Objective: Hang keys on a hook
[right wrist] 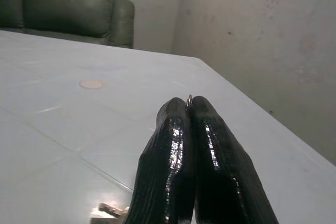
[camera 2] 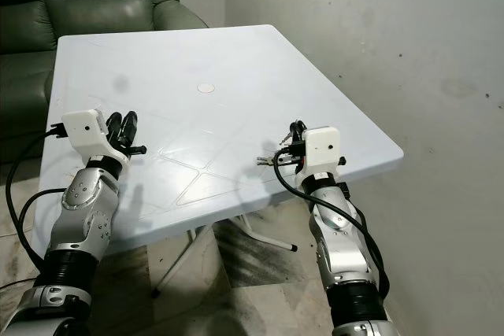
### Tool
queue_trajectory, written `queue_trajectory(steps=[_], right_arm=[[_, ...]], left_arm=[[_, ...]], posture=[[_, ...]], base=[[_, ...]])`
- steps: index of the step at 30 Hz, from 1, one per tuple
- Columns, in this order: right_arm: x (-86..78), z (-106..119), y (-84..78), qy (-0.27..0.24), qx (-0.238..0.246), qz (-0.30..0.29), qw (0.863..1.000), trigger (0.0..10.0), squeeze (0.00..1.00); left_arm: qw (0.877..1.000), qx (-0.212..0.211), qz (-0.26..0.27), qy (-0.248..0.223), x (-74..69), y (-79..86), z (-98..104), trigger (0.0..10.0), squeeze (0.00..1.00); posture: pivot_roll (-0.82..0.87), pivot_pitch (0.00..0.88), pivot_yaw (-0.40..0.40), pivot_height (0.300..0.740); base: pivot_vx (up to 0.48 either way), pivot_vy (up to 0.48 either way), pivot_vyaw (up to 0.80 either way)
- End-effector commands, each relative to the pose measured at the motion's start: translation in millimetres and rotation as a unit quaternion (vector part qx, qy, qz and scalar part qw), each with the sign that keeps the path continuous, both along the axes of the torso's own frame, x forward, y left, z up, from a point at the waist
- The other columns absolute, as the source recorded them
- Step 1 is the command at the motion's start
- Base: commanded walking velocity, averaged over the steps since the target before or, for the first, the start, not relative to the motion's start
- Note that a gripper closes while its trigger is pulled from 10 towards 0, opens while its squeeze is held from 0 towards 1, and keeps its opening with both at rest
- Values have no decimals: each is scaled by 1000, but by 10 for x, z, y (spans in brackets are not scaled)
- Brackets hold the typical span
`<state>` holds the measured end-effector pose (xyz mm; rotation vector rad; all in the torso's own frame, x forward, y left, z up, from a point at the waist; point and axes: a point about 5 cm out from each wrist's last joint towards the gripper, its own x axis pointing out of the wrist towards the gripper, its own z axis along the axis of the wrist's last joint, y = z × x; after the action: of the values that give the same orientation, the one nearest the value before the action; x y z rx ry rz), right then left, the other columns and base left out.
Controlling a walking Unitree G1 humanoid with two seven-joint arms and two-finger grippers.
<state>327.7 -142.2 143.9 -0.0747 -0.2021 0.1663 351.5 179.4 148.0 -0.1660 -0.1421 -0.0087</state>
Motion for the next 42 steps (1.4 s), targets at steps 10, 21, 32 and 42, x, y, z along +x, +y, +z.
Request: queue_trajectory(steps=[10, 21, 32, 42], right_arm=[[-20, -39, -21, 7, -6, -2, 1000, 10000, 0], [-43, -73, -27, 12, -11, -2, 1000, 10000, 0], [-90, -124, -26, 19, -13, -3, 1000, 10000, 0], [-114, -151, -41, 23, -13, -7, 1000, 10000, 0]], left_arm=[[1000, 4, -8, -7, 9, -44, 46, 10000, 0], [1000, -1, -12, -6, 16, -63, 61, 10000, 0], [1000, 15, -16, 10, 15, -80, 13, 10000, 0], [999, 22, -24, 18, 7, -96, -18, 10000, 0]], posture=[[-67, 0, -46, 740], [-68, 0, -45, 740], [-75, 0, -39, 740], [-76, 0, -38, 740]], base=[[-127, 177, -669], [0, 39, -667], [0, 0, -668], [0, 0, -669]])
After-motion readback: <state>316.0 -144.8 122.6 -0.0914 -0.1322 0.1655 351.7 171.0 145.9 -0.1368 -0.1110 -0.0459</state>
